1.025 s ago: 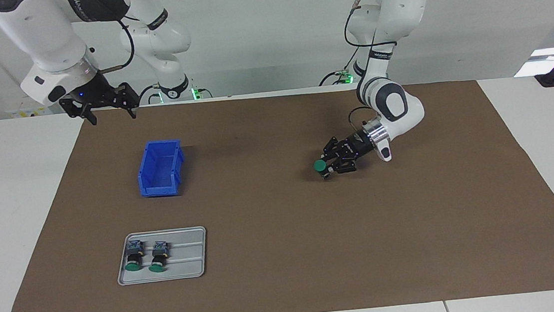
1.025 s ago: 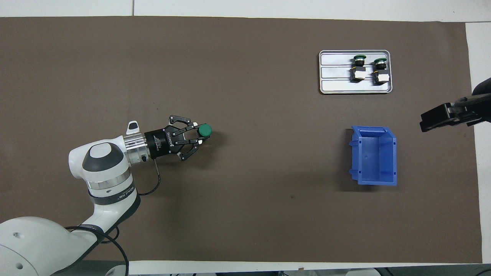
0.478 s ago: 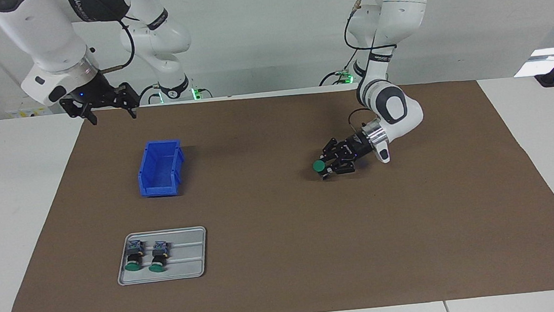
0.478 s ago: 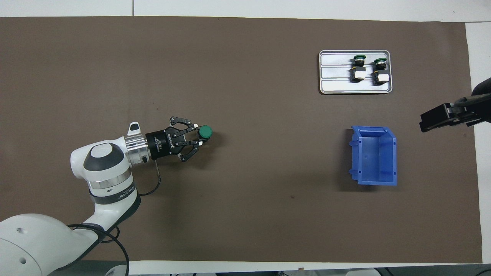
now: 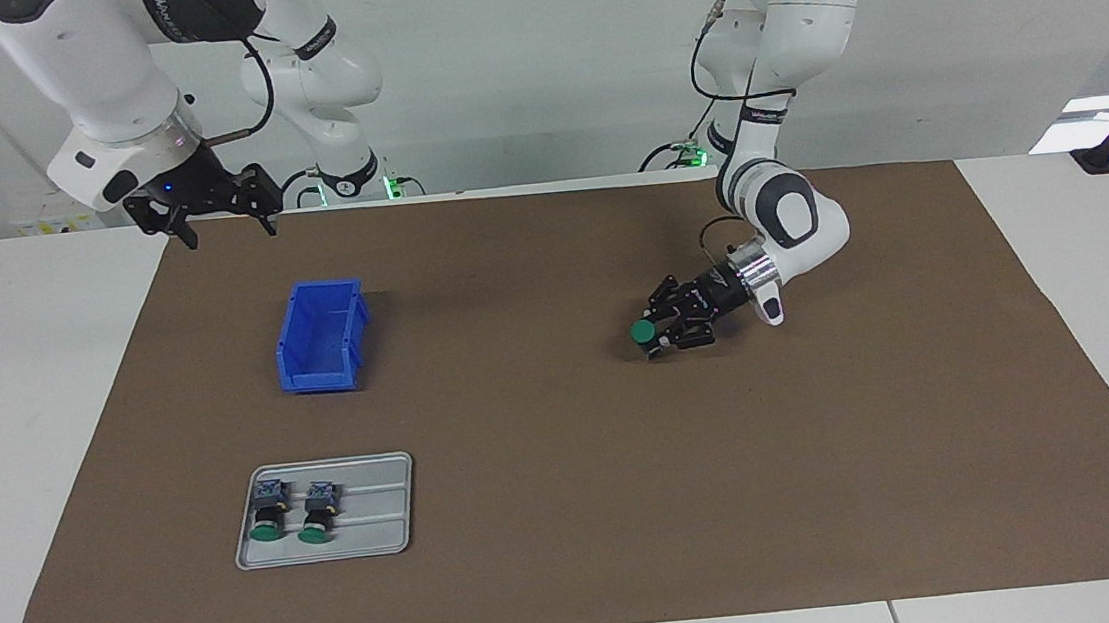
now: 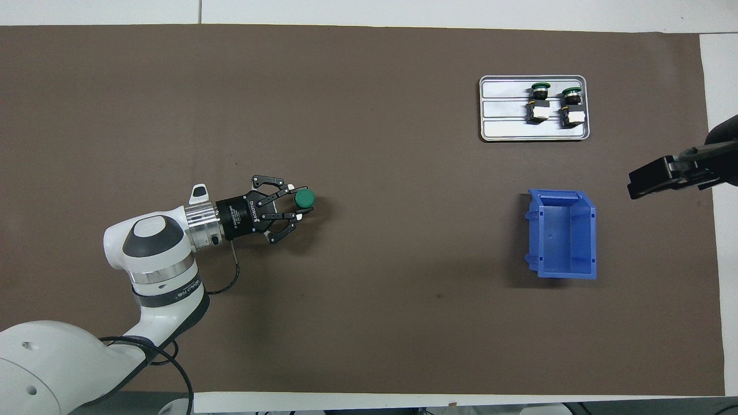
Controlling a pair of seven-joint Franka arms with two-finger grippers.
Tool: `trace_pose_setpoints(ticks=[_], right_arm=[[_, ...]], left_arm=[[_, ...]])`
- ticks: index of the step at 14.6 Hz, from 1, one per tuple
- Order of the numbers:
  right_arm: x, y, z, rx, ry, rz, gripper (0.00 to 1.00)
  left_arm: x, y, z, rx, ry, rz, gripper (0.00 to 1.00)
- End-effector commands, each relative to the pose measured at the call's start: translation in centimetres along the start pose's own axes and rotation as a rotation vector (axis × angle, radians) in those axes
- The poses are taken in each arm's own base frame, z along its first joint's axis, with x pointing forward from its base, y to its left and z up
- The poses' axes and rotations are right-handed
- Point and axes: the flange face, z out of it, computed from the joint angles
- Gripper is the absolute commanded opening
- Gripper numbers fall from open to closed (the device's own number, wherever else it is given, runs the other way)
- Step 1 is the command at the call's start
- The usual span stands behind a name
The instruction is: Place and press button with both arms
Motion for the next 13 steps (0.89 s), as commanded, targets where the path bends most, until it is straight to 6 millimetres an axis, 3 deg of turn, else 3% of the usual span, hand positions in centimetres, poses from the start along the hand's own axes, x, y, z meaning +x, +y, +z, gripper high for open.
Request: trace_pose_setpoints(ticks=[1,6,9,11,12,13], right_arm=[[-0.7,0.3,0.0,0.004,0.001,-0.010,1.00],[-0.7,0.2,0.0,0.003,0.001,-0.013,1.00],[-0.7,0.1,0.0,0.003,0.001,-0.016,1.00],[-0.7,-0.1,0.1,0.003,0.000,-0.027,1.00],[-0.5,-0.6,0.1,0.000,0.009,-0.028,0.97],[-0.3,-2.5,0.0,-0.004,0.019,-0.062,0.74]], left_arm=[[0.1,-0.3,-0.7,-0.016,-0.021,0.004,1.00],[-0.1,-0.2,-0.8,-0.022,-0.016,0.011,1.00],[-2.4,0.3,-2.0,-0.051,-0.011,0.029,1.00],[-2.6,0.1,-2.2,-0.055,0.007,0.031,1.00],[-3.3,0.2,-2.3,-0.062,0.008,0.043,1.00],[-3.8,0.4,-2.6,-0.067,0.005,0.046,1.00]])
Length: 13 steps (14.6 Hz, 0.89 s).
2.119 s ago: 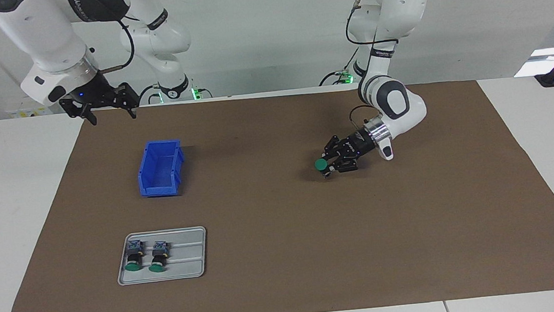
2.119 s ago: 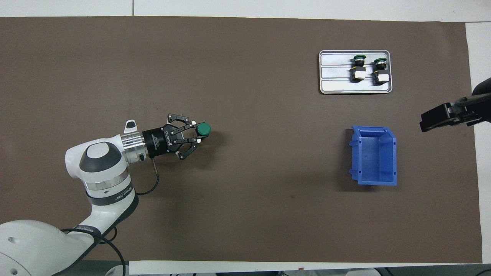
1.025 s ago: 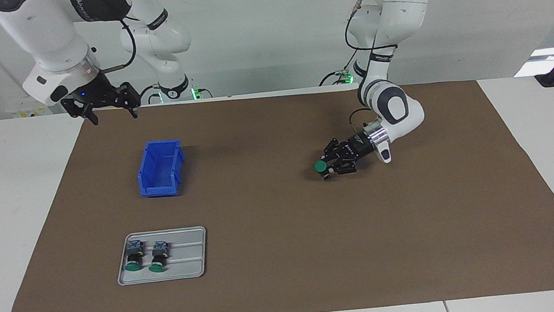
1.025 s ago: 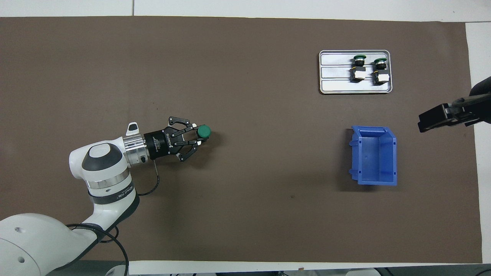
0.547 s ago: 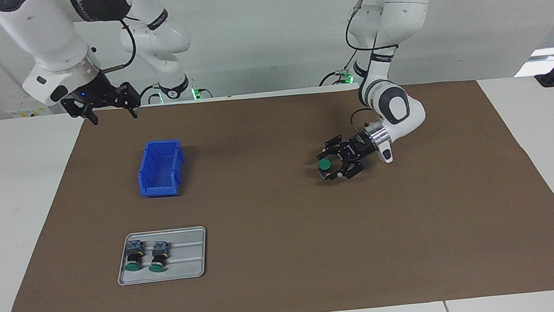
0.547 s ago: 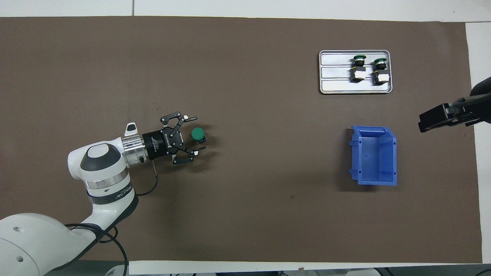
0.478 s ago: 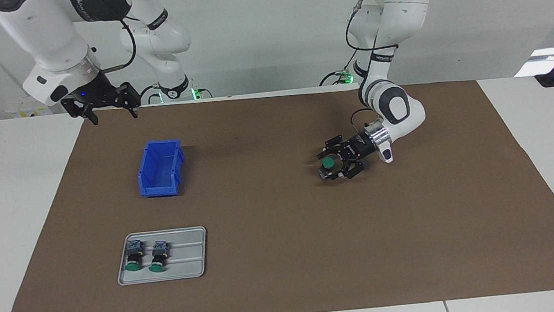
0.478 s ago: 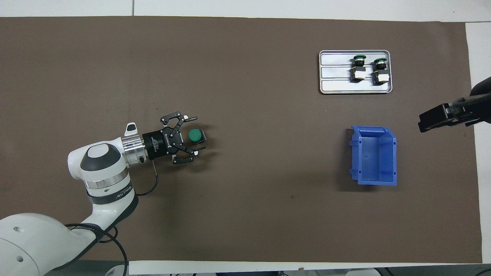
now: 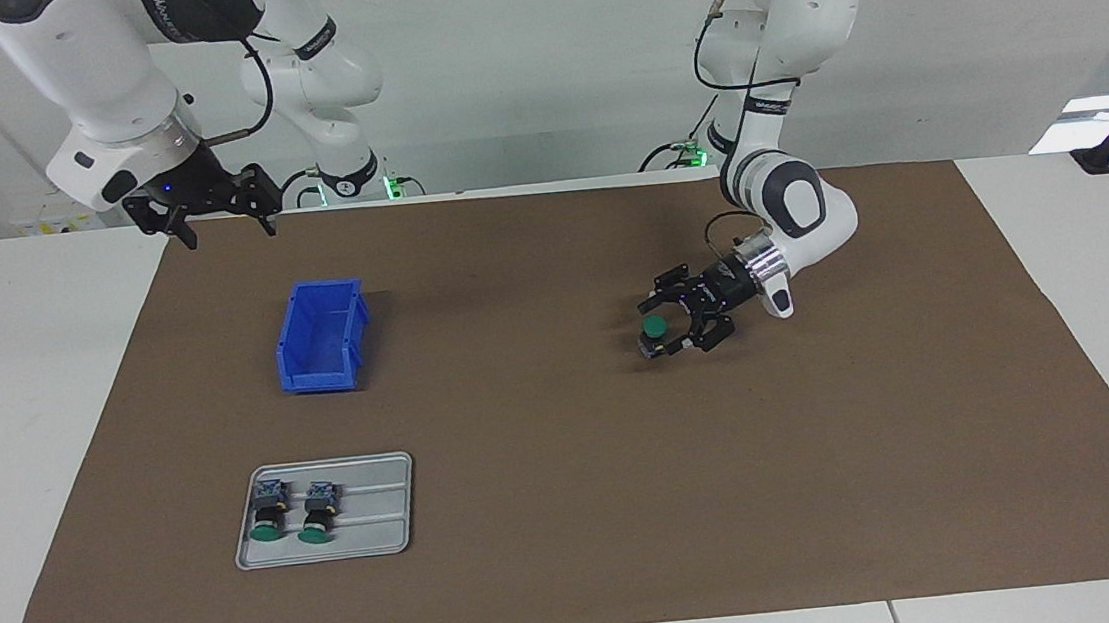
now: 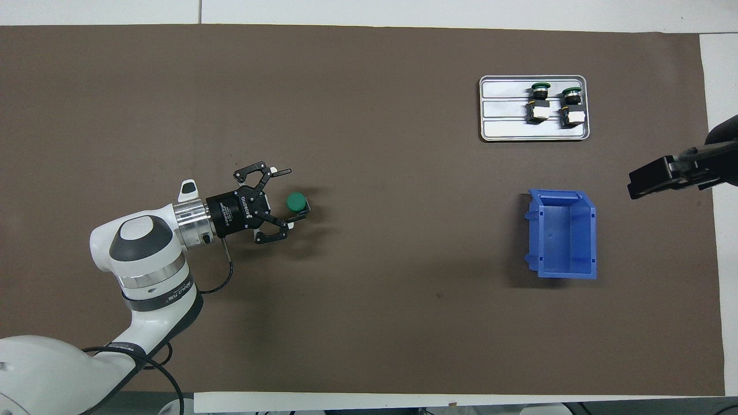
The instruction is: Place and press button with both arms
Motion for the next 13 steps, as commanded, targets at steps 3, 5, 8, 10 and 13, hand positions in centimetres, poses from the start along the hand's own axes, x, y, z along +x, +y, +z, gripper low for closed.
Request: trace_pose_setpoints(ticks=[3,5,8,10,13], right_arm=[[-0.3,-3.0,0.1,-0.008,0.014,-0.075,0.07],[-0.3,-3.0,0.2,-0.006,0.012,-0.076,0.00],[-0.3,-3.0,0.4,-0.006,0.008,-0.074,0.00],[-0.3,-3.0,0.4,-0.006,0.008,-0.076,0.00],[-0.3,-3.3,0.3,-0.004,0.010,-0.073,0.00]], left_arm=[[-3.1,0.3,-2.1,-0.059,0.037,-0.004,1.00],[-4.6,0.2,-1.9,-0.037,0.077,0.058,1.00],[-6.3,0.9,-2.3,0.092,0.159,0.171,1.00],[-7.9,1.6,-2.5,0.164,0.210,0.191,1.00],[-9.2,2.9,-2.4,0.242,0.259,0.291,1.00]])
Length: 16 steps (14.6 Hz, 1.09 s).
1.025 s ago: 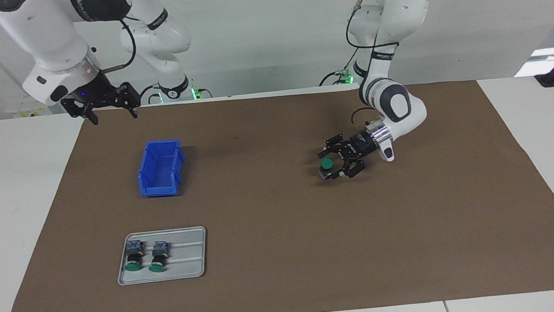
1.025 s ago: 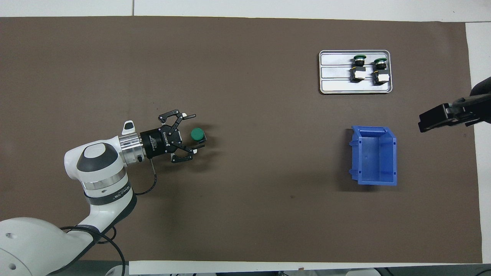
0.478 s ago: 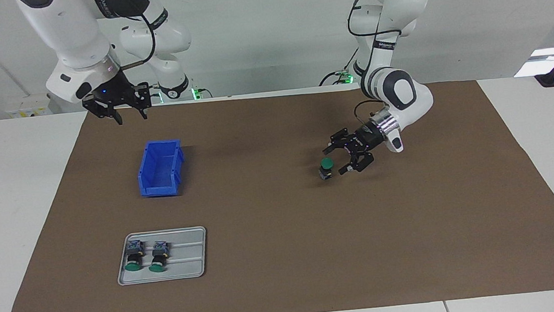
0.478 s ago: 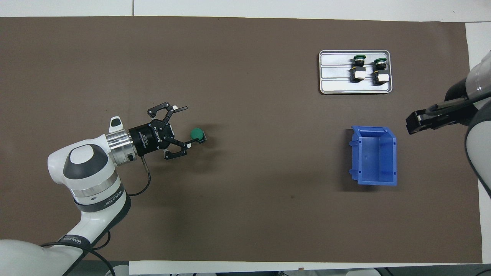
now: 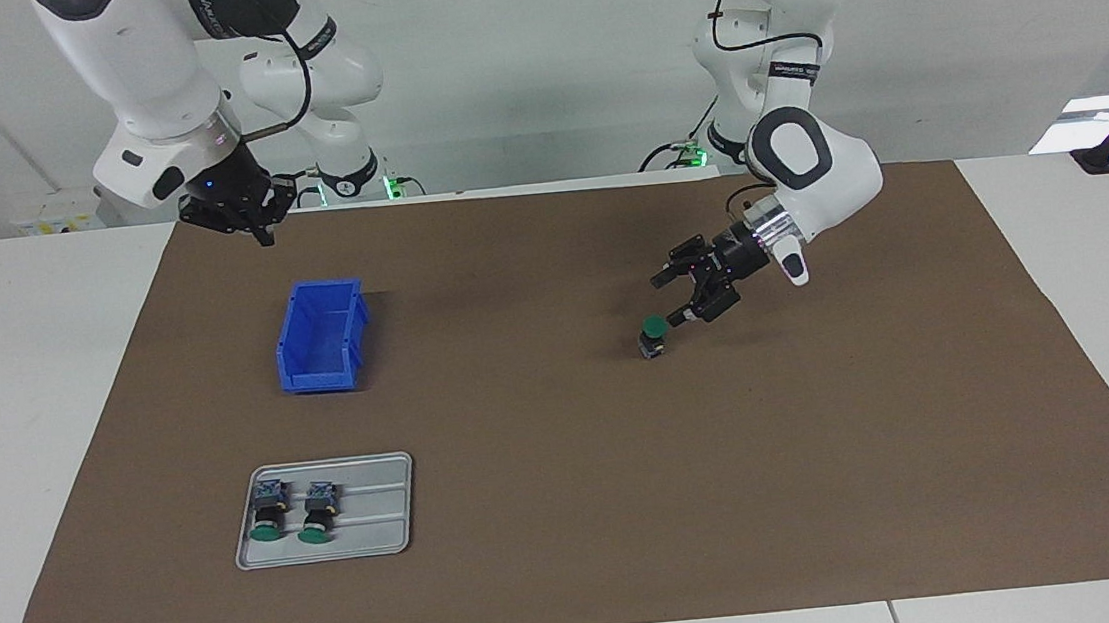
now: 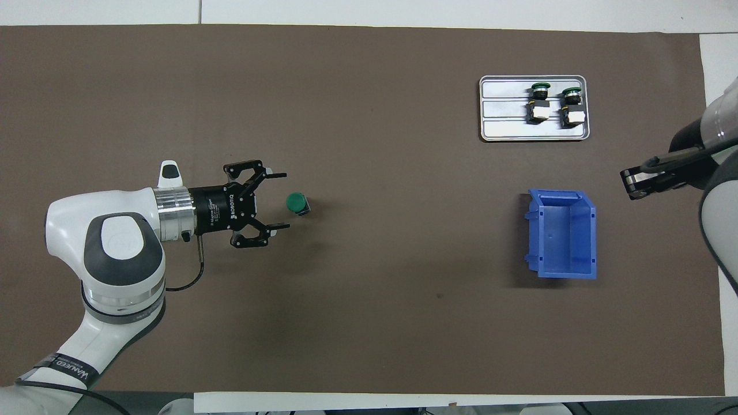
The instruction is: Place and press button with both arms
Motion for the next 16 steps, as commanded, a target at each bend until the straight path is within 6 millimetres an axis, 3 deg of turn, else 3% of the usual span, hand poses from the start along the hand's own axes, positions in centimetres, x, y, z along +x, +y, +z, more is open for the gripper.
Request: trace_pose_setpoints(ticks=[1,4,7,11,12,13,15,16], right_arm=[[-0.4,-0.8,-0.1,0.004,0.014,-0.022,0.00],[0.1,-4.3,-0.5,0.023,0.033,-0.019,0.00],[1.7,-8.3,-0.2,0.055,0.057,0.011,0.00],[2.2,-8.9,-0.1,0.060,0.077,0.015,0.00],[2.2,-9.6,-0.2,0.061,0.080,0.018,0.00],[2.2,-11.1,-0.1,0.060,0.088,0.024,0.00],[2.3,-10.7,-0.2,0.059,0.093,0.034,0.00],[2.2,-10.2,-0.1,0.051,0.091,0.040,0.04]], left_arm=[[-1.2,1.3,-0.5,0.078,0.049,0.104,1.00],[-2.2,3.2,-1.9,0.181,0.078,0.217,1.00],[-5.1,4.9,-2.4,0.320,0.219,0.374,1.00],[-9.0,5.1,0.4,0.464,0.395,0.567,1.00],[-9.0,5.2,0.9,0.494,0.461,0.603,0.91],[-10.3,5.3,1.5,0.511,0.514,0.693,0.70],[-11.0,5.1,2.5,0.561,0.521,0.724,0.30],[-11.8,4.7,3.3,0.578,0.533,0.762,0.21]])
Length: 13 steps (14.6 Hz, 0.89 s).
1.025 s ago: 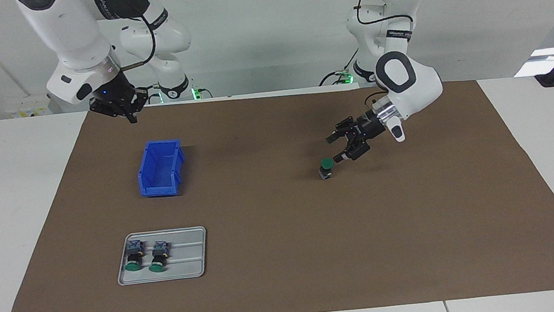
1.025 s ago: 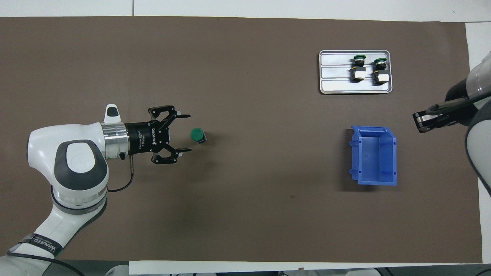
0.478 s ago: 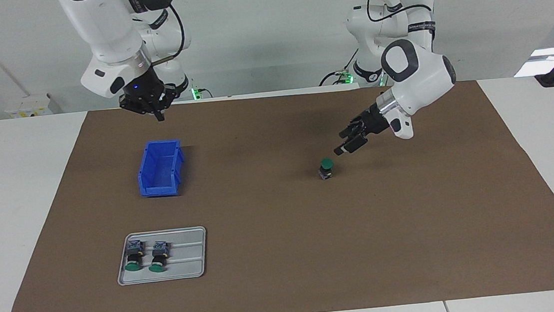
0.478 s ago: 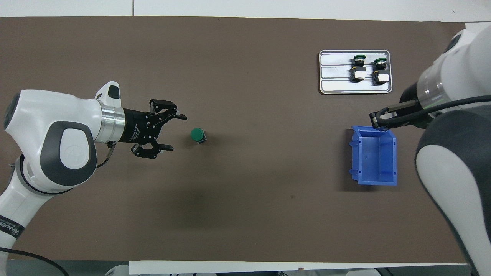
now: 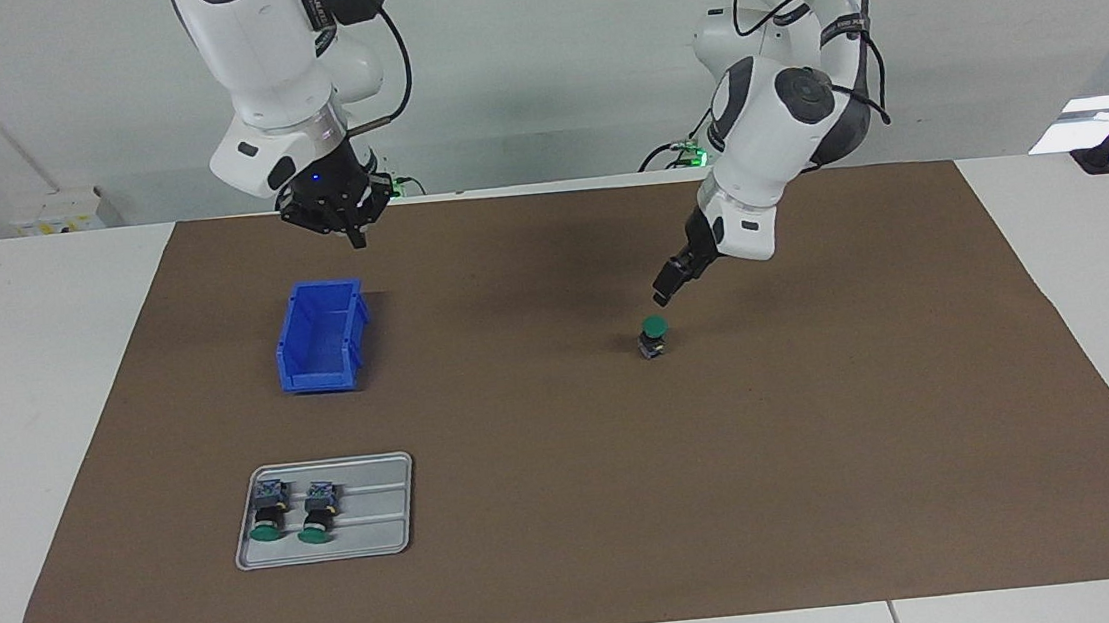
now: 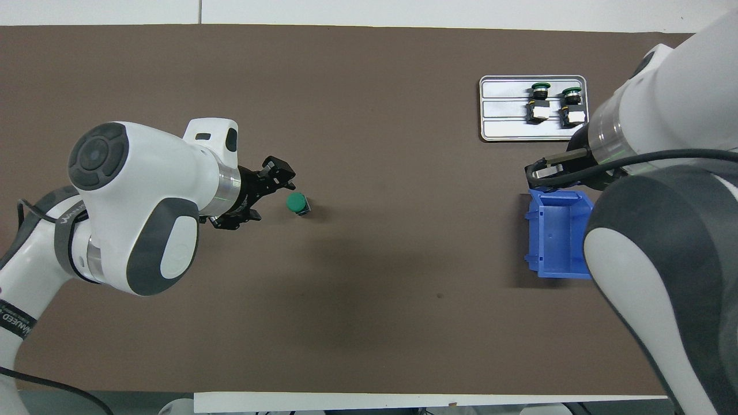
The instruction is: Place and press button with both arms
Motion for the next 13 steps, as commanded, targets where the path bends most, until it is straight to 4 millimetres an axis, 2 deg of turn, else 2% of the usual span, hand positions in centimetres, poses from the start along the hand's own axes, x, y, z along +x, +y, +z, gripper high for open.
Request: trace_pose_setpoints(ticks=[1,2,4,5,8,10,13], right_arm=[[0.3,1.7,0.1,0.007,0.000,0.041,0.19],[0.3,2.7,0.3,0.007,-0.008,0.060,0.27],[0.2,3.0,0.6,0.006,-0.015,0.065,0.59],[0.1,3.0,0.7,0.006,-0.015,0.068,0.68],[-0.2,3.2,1.4,0.003,-0.027,0.072,0.70],[-0.3,3.4,1.4,0.003,-0.021,0.073,0.77],[-0.2,4.2,1.3,0.005,-0.016,0.079,0.79]], left_arm=[[-0.9,1.6,0.5,0.050,0.049,0.078,0.17],[-0.5,2.5,1.3,0.078,0.072,0.108,0.13],[-0.3,2.9,1.9,0.088,0.081,0.153,0.04],[-0.3,2.9,2.1,0.083,0.083,0.171,0.01],[-0.2,2.8,3.9,0.087,0.082,0.177,0.00],[-0.1,3.0,4.5,0.082,0.087,0.181,0.00],[0.4,3.1,6.3,0.084,0.090,0.189,0.00]])
